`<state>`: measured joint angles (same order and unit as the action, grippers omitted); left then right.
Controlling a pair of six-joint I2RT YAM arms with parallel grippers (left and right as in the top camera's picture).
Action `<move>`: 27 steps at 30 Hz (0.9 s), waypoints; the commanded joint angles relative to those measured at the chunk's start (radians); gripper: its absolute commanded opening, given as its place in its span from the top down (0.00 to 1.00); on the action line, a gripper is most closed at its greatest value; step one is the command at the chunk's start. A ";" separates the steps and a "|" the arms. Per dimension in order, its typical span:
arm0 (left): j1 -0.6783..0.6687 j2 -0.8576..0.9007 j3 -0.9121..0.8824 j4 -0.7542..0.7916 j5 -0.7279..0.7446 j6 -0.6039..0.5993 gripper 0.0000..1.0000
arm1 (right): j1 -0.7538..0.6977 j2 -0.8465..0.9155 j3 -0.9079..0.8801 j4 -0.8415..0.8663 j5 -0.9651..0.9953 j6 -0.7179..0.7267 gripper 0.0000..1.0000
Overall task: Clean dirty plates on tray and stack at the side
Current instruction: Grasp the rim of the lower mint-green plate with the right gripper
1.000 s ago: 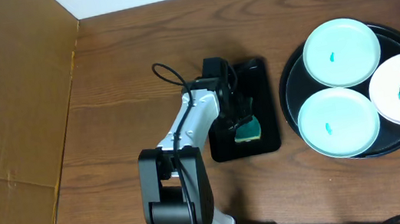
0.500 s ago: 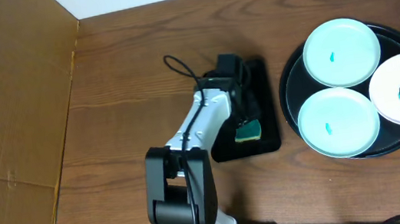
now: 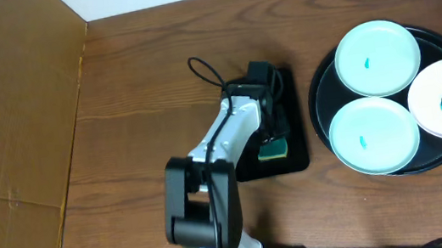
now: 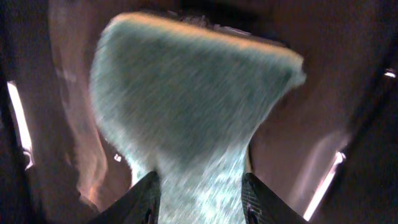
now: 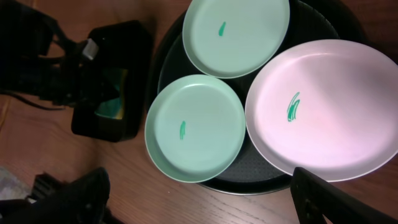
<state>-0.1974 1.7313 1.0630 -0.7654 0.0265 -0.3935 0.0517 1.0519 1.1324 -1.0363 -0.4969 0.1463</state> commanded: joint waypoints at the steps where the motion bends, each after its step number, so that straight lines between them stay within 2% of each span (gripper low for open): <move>1: 0.004 -0.082 0.022 -0.013 -0.016 -0.009 0.55 | 0.002 0.000 0.016 -0.004 -0.001 0.007 0.09; 6: 0.004 -0.098 0.016 -0.035 -0.064 -0.019 0.55 | 0.002 0.000 0.016 -0.004 -0.001 0.007 0.09; 8: 0.005 -0.087 -0.002 -0.037 -0.095 -0.052 0.51 | 0.002 0.000 0.016 -0.004 -0.001 0.007 0.09; 18: 0.005 0.069 -0.040 0.082 -0.044 -0.061 0.51 | 0.002 0.000 0.016 -0.004 -0.001 0.007 0.09; 25: 0.005 0.130 -0.040 0.090 -0.034 -0.061 0.85 | 0.002 0.000 0.016 -0.005 -0.001 0.007 0.10; 27: 0.005 0.120 -0.040 0.089 -0.034 -0.061 0.89 | 0.002 0.000 0.016 -0.003 0.000 0.006 0.09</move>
<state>-0.1974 1.7988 1.0458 -0.6724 0.0006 -0.4500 0.0517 1.0519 1.1324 -1.0363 -0.4969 0.1467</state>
